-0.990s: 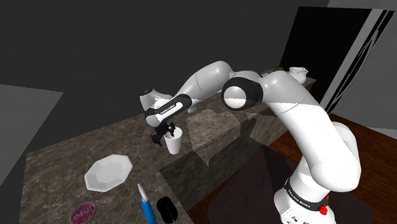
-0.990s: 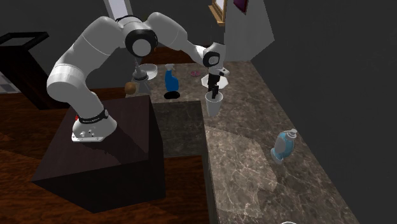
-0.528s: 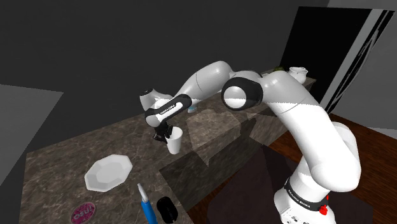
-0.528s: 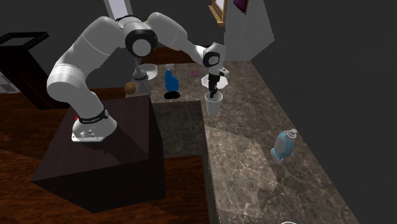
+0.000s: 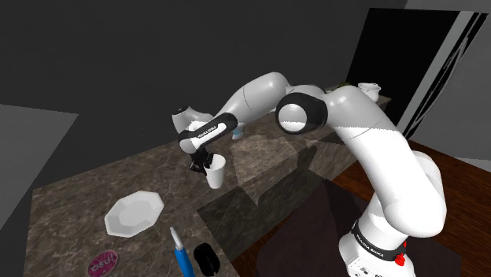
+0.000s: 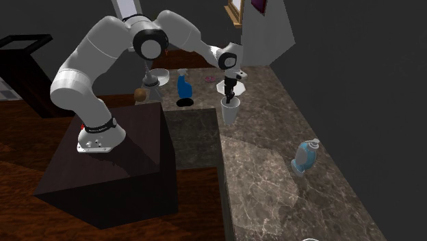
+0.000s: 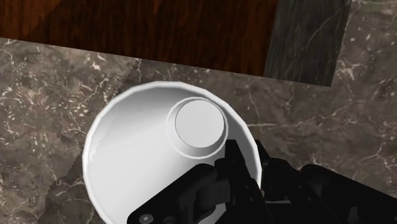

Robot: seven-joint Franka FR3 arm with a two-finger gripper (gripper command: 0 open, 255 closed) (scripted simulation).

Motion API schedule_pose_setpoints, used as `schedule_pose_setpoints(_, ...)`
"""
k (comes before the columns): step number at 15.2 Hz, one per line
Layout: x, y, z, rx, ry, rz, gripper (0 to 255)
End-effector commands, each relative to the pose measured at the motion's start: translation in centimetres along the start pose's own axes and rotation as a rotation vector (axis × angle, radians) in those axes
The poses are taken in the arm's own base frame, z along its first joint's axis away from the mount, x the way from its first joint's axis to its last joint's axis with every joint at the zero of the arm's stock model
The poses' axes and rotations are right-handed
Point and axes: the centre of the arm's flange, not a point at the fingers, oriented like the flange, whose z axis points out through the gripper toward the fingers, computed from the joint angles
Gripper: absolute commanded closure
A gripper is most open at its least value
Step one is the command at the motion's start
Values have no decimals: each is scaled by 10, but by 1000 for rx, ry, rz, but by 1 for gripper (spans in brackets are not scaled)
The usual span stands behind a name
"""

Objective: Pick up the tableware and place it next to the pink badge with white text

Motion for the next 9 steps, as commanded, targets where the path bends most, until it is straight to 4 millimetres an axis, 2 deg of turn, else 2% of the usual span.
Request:
schedule_pose_setpoints(1,-2,2,-11,0,0,0,255)
schedule_pose_setpoints(9,-8,9,-52,0,0,0,255)
